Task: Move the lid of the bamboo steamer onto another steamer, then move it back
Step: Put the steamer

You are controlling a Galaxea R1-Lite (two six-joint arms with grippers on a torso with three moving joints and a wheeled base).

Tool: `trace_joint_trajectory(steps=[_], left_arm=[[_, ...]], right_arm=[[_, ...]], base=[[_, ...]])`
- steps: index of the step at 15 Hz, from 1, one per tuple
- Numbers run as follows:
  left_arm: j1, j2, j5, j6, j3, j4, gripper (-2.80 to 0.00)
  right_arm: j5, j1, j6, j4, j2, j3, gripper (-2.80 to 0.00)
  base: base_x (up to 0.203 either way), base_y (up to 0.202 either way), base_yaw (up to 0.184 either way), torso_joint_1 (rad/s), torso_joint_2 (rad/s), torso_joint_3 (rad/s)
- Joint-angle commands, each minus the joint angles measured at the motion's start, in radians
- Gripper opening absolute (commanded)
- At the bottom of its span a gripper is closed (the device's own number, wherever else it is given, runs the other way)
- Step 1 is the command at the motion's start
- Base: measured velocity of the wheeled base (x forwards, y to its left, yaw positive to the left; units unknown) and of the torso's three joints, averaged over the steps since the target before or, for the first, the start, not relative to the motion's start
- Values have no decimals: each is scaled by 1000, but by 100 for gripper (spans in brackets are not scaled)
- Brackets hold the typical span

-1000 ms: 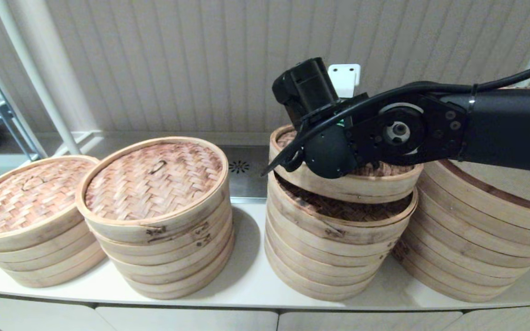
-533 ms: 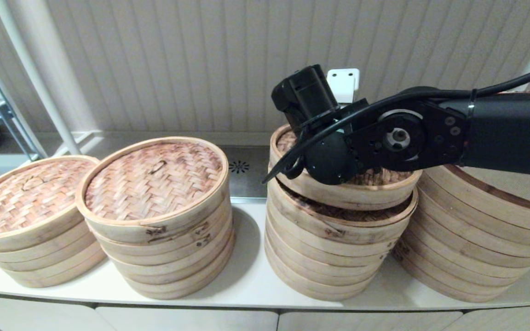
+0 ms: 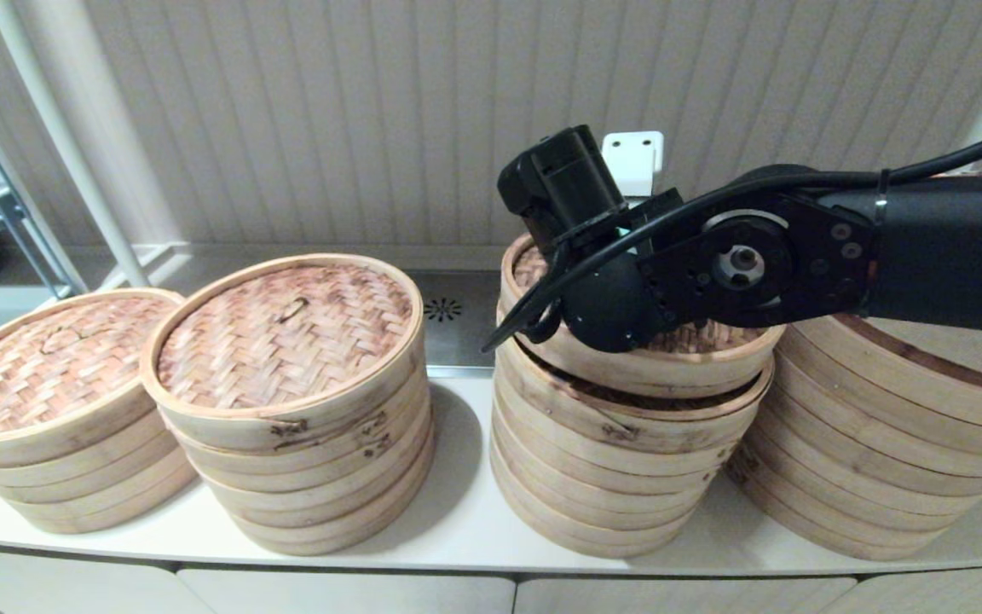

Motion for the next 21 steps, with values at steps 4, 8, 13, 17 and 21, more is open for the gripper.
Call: trace_joint_trajectory(steps=[4, 8, 13, 17, 21], left_arm=[[0, 0, 0, 0, 32, 0, -280], [0, -1, 0, 0, 32, -2, -280], [0, 0, 0, 0, 32, -2, -280], [0, -1, 0, 0, 32, 0, -280], [0, -1, 0, 0, 32, -1, -280]], right_arm=[[-6, 7, -2, 2, 1, -9, -280], [-8, 5, 0, 2, 1, -6, -280], [-15, 4, 1, 2, -5, 6, -280], [-15, 4, 3, 2, -5, 6, -280], [-15, 4, 3, 2, -7, 6, -280]], base=[[0, 0, 0, 0, 0, 0], [0, 0, 0, 0, 0, 0], [0, 0, 0, 0, 0, 0], [0, 0, 0, 0, 0, 0], [0, 0, 0, 0, 0, 0]])
